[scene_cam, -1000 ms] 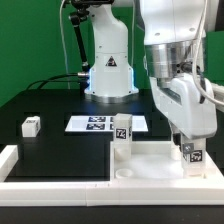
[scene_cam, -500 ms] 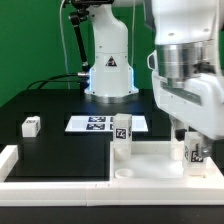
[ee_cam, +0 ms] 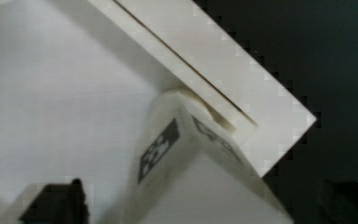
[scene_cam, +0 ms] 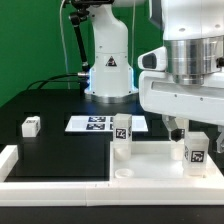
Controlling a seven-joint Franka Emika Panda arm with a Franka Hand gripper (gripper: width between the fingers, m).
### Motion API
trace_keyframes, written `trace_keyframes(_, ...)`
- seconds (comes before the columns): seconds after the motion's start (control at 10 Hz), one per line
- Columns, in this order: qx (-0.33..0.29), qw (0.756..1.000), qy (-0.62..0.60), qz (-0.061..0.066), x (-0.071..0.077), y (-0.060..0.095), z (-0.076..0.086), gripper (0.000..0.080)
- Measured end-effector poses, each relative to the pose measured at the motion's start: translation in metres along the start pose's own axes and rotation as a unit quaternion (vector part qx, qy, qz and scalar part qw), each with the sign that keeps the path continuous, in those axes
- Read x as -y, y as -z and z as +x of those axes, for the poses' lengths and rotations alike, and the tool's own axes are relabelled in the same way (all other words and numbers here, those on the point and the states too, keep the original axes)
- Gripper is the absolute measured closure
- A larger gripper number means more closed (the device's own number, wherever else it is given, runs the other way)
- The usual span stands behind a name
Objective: Assemble square table
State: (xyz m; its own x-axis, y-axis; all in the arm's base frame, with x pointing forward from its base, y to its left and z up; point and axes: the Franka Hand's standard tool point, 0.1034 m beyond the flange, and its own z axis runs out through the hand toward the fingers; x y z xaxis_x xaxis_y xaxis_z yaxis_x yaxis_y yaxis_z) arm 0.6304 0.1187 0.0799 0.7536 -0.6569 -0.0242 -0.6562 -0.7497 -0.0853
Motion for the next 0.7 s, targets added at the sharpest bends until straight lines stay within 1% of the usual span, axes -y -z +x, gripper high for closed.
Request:
trace_keyframes(0.1,-0.009,0.997,0.081,-0.013,0.0032,-0.0016,-0.0023,0.0151)
trace_keyframes(0.2,-0.014,0.992,0.126,-0.021,0.0075,-0.0017,-0.0061,0.0151)
trace_keyframes(0.3,-0.015,0.986,0.167,-0.022,0.0076,-0.0015,-0.0058,0.0151)
trace_keyframes(0.4,-0.015,0.983,0.184,-0.023,0.0068,-0.0015,-0.0049,0.0151)
trace_keyframes(0.5,-0.014,0.983,0.182,-0.022,0.0068,-0.0015,-0.0049,0.0177)
trace_keyframes(0.6,-0.015,0.985,0.172,-0.022,0.0068,-0.0015,-0.0049,0.0177)
trace_keyframes(0.7,-0.015,0.985,0.173,-0.022,0.0063,-0.0015,-0.0044,0.0348)
